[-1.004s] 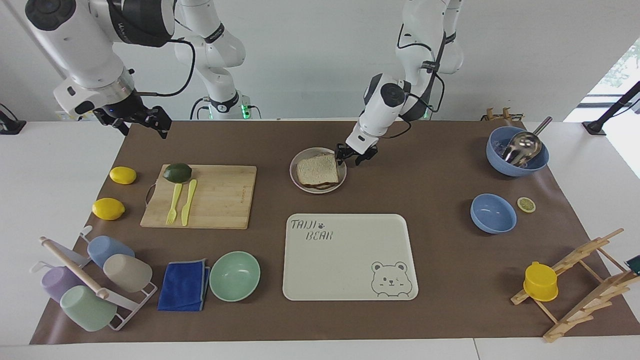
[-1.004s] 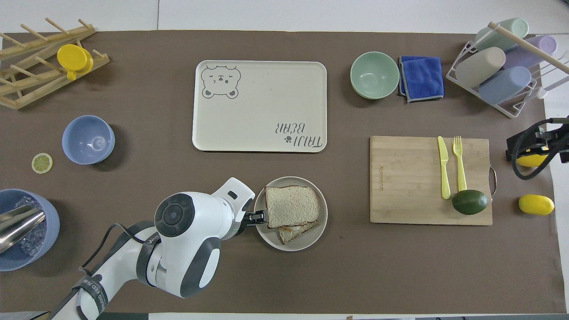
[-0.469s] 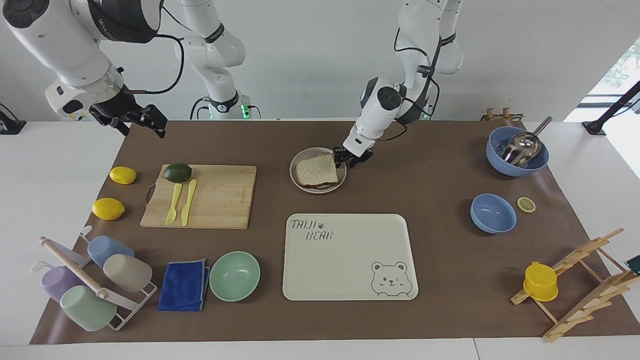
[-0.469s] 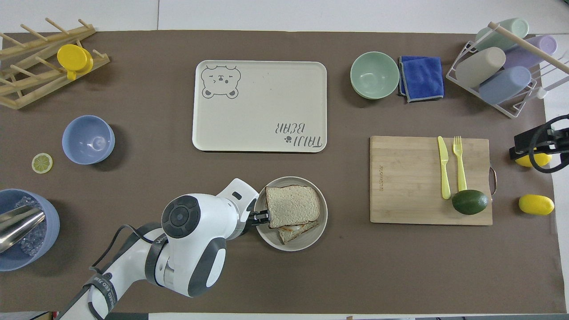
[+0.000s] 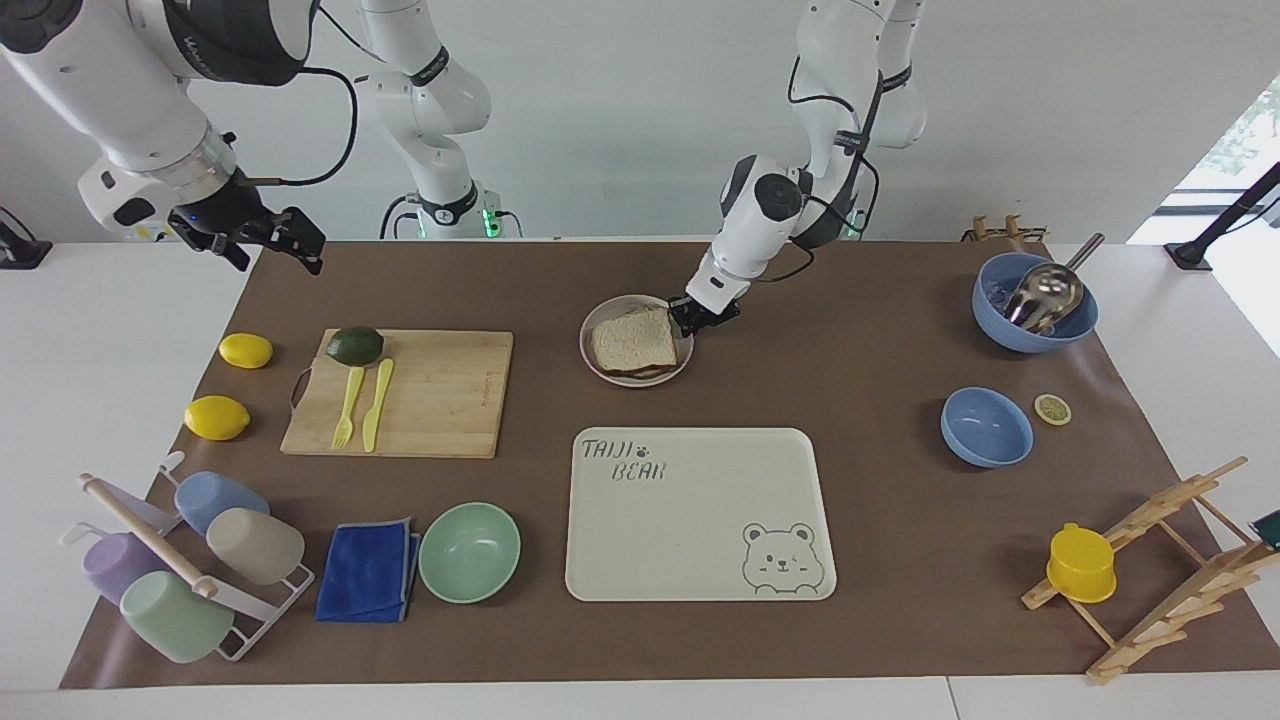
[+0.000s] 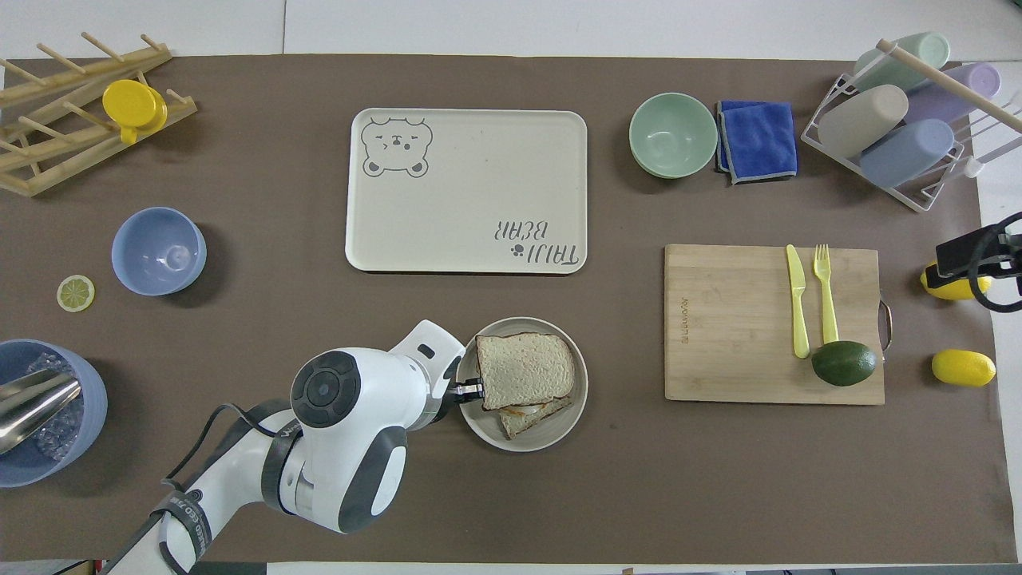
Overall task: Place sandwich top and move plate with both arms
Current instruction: 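Reach the left gripper to the plate rim while the right gripper retracts, then grip the plate rim with the left gripper and slide it onto the tray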
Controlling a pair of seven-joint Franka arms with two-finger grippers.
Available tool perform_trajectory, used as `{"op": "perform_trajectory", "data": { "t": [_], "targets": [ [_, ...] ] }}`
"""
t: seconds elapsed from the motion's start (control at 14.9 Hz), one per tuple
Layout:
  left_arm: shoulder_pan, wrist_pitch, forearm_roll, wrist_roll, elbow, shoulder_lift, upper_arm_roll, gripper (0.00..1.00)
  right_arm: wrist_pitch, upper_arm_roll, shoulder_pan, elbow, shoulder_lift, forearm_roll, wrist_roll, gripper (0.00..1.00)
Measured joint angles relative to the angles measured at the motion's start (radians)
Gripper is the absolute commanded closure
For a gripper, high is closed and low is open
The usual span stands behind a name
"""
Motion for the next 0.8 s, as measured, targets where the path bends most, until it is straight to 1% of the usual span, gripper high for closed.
{"op": "perform_trajectory", "data": {
  "t": [0.2,0.33,0.54,0.8],
  "targets": [
    [0.000,-0.001,-0.002,0.000,0.001,0.001,0.003,1.00,0.000,-0.029,0.035,0.000,-0.001,0.000,-0.001,0.00],
    [0.008,-0.029,-0.007,0.000,0.018,0.001,0.009,1.00,0.000,-0.037,0.045,0.001,-0.001,0.000,-0.002,0.00],
    [0.050,-0.144,-0.008,0.000,0.094,0.000,0.018,1.00,0.000,-0.037,0.057,0.003,-0.001,-0.010,-0.003,0.00],
    [0.133,-0.301,-0.008,0.001,0.229,-0.012,0.025,1.00,0.000,-0.037,0.062,0.004,-0.001,-0.027,-0.003,0.00]
  ]
}}
